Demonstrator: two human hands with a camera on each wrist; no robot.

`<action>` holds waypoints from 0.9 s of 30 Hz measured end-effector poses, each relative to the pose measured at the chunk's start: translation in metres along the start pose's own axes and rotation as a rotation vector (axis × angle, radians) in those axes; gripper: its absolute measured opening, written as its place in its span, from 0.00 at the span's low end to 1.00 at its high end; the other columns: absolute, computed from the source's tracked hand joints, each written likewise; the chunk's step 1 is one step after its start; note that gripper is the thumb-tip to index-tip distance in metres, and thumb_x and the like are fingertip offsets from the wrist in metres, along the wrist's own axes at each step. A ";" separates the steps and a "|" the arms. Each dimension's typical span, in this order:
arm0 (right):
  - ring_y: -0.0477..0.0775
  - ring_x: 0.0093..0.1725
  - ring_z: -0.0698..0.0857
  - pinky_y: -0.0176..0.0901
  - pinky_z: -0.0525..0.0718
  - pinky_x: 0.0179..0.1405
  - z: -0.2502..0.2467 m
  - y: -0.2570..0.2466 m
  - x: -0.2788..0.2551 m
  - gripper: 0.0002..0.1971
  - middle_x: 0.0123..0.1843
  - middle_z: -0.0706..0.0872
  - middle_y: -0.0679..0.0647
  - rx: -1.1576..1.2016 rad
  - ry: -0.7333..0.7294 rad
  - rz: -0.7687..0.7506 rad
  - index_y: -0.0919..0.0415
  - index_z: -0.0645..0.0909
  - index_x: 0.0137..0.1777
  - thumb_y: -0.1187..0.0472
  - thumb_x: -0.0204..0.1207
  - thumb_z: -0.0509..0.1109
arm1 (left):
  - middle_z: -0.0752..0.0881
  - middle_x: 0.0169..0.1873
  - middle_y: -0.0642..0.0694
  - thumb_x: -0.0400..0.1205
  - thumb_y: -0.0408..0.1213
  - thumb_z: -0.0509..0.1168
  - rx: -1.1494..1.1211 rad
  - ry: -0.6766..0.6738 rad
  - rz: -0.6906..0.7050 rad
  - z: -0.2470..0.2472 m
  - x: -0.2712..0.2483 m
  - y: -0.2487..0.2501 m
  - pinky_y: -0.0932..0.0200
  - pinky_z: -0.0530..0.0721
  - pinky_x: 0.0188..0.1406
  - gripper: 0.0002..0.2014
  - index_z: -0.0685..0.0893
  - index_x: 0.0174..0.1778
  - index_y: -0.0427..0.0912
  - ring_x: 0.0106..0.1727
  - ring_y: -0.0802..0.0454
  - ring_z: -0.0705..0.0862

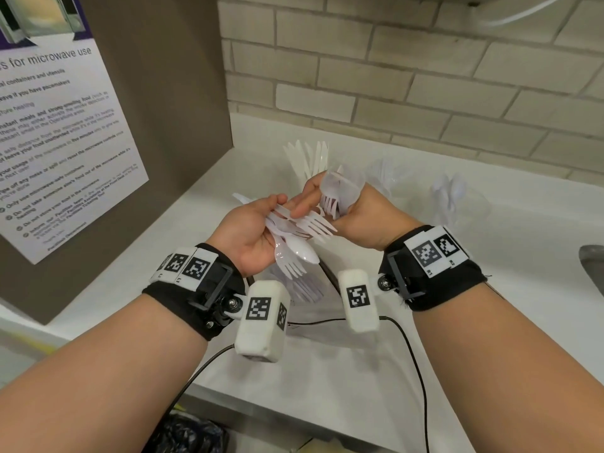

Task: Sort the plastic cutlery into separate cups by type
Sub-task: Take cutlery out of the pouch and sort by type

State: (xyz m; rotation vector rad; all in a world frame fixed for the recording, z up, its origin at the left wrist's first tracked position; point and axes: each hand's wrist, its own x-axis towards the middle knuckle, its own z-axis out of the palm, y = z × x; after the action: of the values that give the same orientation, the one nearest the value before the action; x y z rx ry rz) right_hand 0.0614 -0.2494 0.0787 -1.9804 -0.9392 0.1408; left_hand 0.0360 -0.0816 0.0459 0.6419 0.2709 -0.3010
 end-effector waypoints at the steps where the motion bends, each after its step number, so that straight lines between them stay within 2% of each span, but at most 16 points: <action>1: 0.60 0.59 0.85 0.42 0.83 0.63 0.000 -0.001 0.001 0.12 0.55 0.86 0.63 0.011 0.013 -0.005 0.53 0.86 0.45 0.73 0.72 0.74 | 0.91 0.39 0.37 0.90 0.38 0.50 0.005 -0.009 -0.013 -0.001 0.000 0.000 0.42 0.89 0.47 0.12 0.76 0.48 0.38 0.42 0.41 0.90; 2: 0.58 0.57 0.87 0.41 0.85 0.58 0.000 0.000 0.002 0.12 0.51 0.87 0.59 0.041 0.032 -0.007 0.55 0.85 0.43 0.75 0.73 0.72 | 0.91 0.42 0.36 0.90 0.40 0.48 0.016 -0.030 -0.027 -0.002 0.000 -0.001 0.39 0.89 0.46 0.15 0.79 0.51 0.38 0.42 0.41 0.91; 4: 0.46 0.48 0.90 0.36 0.87 0.46 0.002 -0.003 0.004 0.13 0.41 0.89 0.45 0.146 0.104 0.001 0.57 0.82 0.42 0.77 0.76 0.68 | 0.89 0.55 0.37 0.91 0.42 0.45 0.064 -0.092 -0.030 -0.003 0.003 -0.003 0.38 0.87 0.51 0.23 0.86 0.55 0.37 0.50 0.40 0.90; 6: 0.46 0.45 0.89 0.33 0.83 0.46 0.004 -0.002 0.008 0.09 0.38 0.90 0.47 0.232 0.247 -0.030 0.57 0.80 0.43 0.71 0.80 0.66 | 0.88 0.59 0.37 0.90 0.43 0.46 0.074 -0.104 -0.026 -0.001 0.003 -0.004 0.39 0.88 0.47 0.25 0.87 0.55 0.34 0.53 0.38 0.90; 8: 0.52 0.45 0.89 0.39 0.83 0.50 0.002 -0.002 0.010 0.07 0.36 0.90 0.50 0.308 0.428 -0.060 0.58 0.80 0.43 0.64 0.81 0.63 | 0.88 0.56 0.33 0.90 0.43 0.47 0.059 -0.090 -0.031 0.001 0.002 -0.004 0.37 0.89 0.43 0.23 0.80 0.62 0.29 0.50 0.35 0.90; 10: 0.57 0.42 0.90 0.51 0.86 0.52 -0.005 -0.003 0.010 0.10 0.31 0.89 0.49 0.375 0.578 -0.073 0.58 0.81 0.41 0.62 0.82 0.61 | 0.88 0.55 0.29 0.90 0.42 0.48 0.048 -0.088 -0.039 0.001 0.000 -0.002 0.37 0.89 0.41 0.22 0.76 0.64 0.26 0.48 0.33 0.90; 11: 0.59 0.38 0.90 0.55 0.87 0.49 -0.009 -0.003 0.009 0.09 0.29 0.87 0.49 0.379 0.609 -0.071 0.58 0.80 0.42 0.62 0.83 0.61 | 0.87 0.55 0.28 0.90 0.42 0.47 0.040 -0.089 -0.043 0.000 -0.001 -0.001 0.37 0.88 0.41 0.22 0.76 0.64 0.26 0.47 0.32 0.90; 12: 0.56 0.31 0.89 0.55 0.88 0.42 -0.011 -0.002 0.008 0.07 0.27 0.85 0.48 0.360 0.613 -0.060 0.57 0.78 0.44 0.61 0.83 0.62 | 0.86 0.55 0.27 0.89 0.41 0.47 0.030 -0.090 -0.046 0.000 -0.001 0.000 0.37 0.88 0.41 0.23 0.76 0.65 0.25 0.46 0.32 0.90; 14: 0.43 0.25 0.82 0.42 0.84 0.30 -0.012 0.001 0.005 0.02 0.26 0.81 0.43 0.197 0.549 0.006 0.50 0.78 0.46 0.57 0.80 0.67 | 0.84 0.60 0.26 0.89 0.41 0.46 0.006 -0.089 -0.056 -0.001 -0.002 0.002 0.37 0.88 0.42 0.24 0.75 0.65 0.23 0.46 0.31 0.90; 16: 0.36 0.36 0.84 0.32 0.83 0.40 -0.010 0.005 0.001 0.09 0.36 0.85 0.40 -0.007 0.395 0.079 0.47 0.81 0.48 0.58 0.73 0.77 | 0.84 0.60 0.26 0.89 0.42 0.46 0.015 -0.092 -0.075 -0.002 -0.001 0.004 0.35 0.86 0.45 0.25 0.76 0.63 0.23 0.47 0.31 0.90; 18: 0.37 0.46 0.87 0.32 0.84 0.52 -0.006 0.005 -0.005 0.16 0.45 0.89 0.45 -0.011 0.238 0.140 0.51 0.83 0.50 0.64 0.65 0.83 | 0.85 0.61 0.28 0.88 0.44 0.47 0.094 -0.094 -0.114 -0.004 0.000 0.005 0.32 0.83 0.52 0.26 0.78 0.62 0.24 0.54 0.31 0.88; 21: 0.27 0.41 0.84 0.22 0.80 0.48 0.002 0.001 -0.009 0.16 0.42 0.85 0.39 0.052 0.128 0.133 0.50 0.82 0.42 0.71 0.66 0.81 | 0.78 0.71 0.32 0.87 0.48 0.47 0.176 -0.140 -0.188 -0.006 -0.001 0.003 0.30 0.78 0.58 0.29 0.74 0.72 0.27 0.61 0.33 0.83; 23: 0.21 0.41 0.81 0.16 0.76 0.45 0.008 0.000 -0.008 0.14 0.43 0.81 0.36 0.012 0.063 0.119 0.51 0.82 0.44 0.71 0.68 0.79 | 0.79 0.69 0.32 0.87 0.49 0.47 0.185 -0.147 -0.215 -0.005 -0.002 0.001 0.28 0.78 0.56 0.29 0.74 0.73 0.30 0.62 0.35 0.81; 25: 0.21 0.42 0.81 0.17 0.75 0.45 0.013 0.002 -0.008 0.20 0.45 0.79 0.38 0.010 0.049 0.104 0.44 0.78 0.42 0.72 0.71 0.76 | 0.83 0.61 0.34 0.87 0.51 0.48 0.181 -0.146 -0.224 -0.003 -0.003 -0.001 0.27 0.77 0.55 0.27 0.81 0.65 0.33 0.67 0.39 0.75; 26: 0.22 0.43 0.81 0.18 0.75 0.47 0.014 0.004 -0.008 0.21 0.46 0.79 0.39 0.016 0.064 0.092 0.42 0.76 0.42 0.73 0.71 0.76 | 0.84 0.60 0.36 0.87 0.51 0.48 0.172 -0.146 -0.223 -0.003 -0.002 -0.002 0.29 0.77 0.58 0.27 0.85 0.59 0.34 0.70 0.40 0.73; 27: 0.25 0.46 0.82 0.21 0.76 0.50 0.015 0.006 -0.008 0.21 0.47 0.80 0.41 0.025 0.092 0.077 0.41 0.77 0.42 0.73 0.72 0.76 | 0.83 0.64 0.38 0.87 0.52 0.48 0.155 -0.153 -0.223 -0.003 -0.002 -0.002 0.31 0.77 0.61 0.27 0.85 0.58 0.34 0.73 0.42 0.72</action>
State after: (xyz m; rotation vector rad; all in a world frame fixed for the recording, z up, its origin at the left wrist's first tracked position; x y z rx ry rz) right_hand 0.0527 -0.2464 0.0637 -1.9837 -0.7989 0.1040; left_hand 0.0329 -0.0802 0.0432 0.7382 0.1732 -0.5875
